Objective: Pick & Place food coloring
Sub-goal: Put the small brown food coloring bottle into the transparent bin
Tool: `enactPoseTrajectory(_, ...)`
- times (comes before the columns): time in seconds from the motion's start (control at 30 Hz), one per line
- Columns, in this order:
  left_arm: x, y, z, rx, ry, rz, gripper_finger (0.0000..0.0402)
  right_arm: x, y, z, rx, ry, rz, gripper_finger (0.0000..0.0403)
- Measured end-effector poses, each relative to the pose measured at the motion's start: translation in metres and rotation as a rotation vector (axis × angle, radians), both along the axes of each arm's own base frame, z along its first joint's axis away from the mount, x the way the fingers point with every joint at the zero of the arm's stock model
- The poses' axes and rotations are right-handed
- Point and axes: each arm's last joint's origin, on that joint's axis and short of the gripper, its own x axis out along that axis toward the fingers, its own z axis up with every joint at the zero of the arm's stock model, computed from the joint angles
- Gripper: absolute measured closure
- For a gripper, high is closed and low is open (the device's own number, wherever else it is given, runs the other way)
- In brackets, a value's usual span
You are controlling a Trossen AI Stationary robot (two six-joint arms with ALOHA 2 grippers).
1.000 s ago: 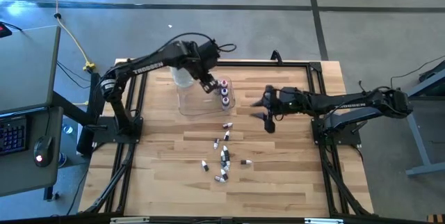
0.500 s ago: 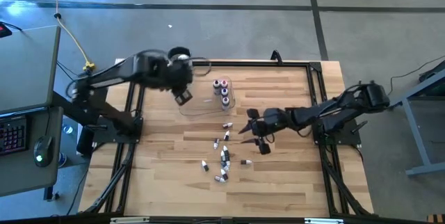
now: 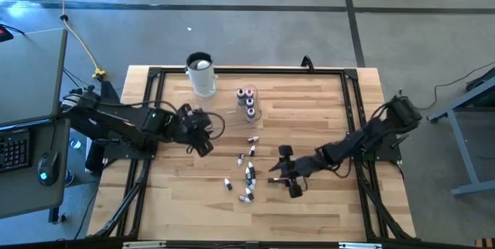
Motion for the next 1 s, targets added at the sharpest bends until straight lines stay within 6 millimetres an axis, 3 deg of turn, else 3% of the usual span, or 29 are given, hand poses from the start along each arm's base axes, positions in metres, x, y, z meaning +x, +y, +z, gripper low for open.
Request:
enactPoseTrajectory(0.17,-0.004,-0.014,-0.003,-0.011,-0.02,-0.012,0.0245,0.0,0.006,-0.034,-0.002,0.101,-0.068,0.0222)
enactPoseTrajectory(0.37,-0.005,-0.022,-0.002,-0.006,-0.034,-0.042,0.0245,0.003,0.008,-0.05,0.032,0.121,-0.101,0.0222)
enactPoseTrajectory(0.57,-0.005,-0.023,-0.002,-0.003,-0.035,-0.044,0.0245,0.004,0.006,-0.05,0.028,0.122,-0.116,0.0238)
enactPoseTrajectory(0.83,-0.005,-0.023,-0.002,-0.004,-0.034,-0.044,0.0245,0.009,-0.004,-0.049,-0.011,0.098,-0.101,0.0327)
enactPoseTrajectory(0.9,-0.005,-0.023,-0.002,-0.004,-0.034,-0.043,0.0245,0.014,-0.011,-0.044,-0.066,0.039,-0.081,0.0336)
enactPoseTrajectory(1.0,-0.005,-0.023,-0.002,-0.004,-0.034,-0.044,0.0245,0.028,-0.029,-0.019,-0.153,-0.148,-0.122,0.0336)
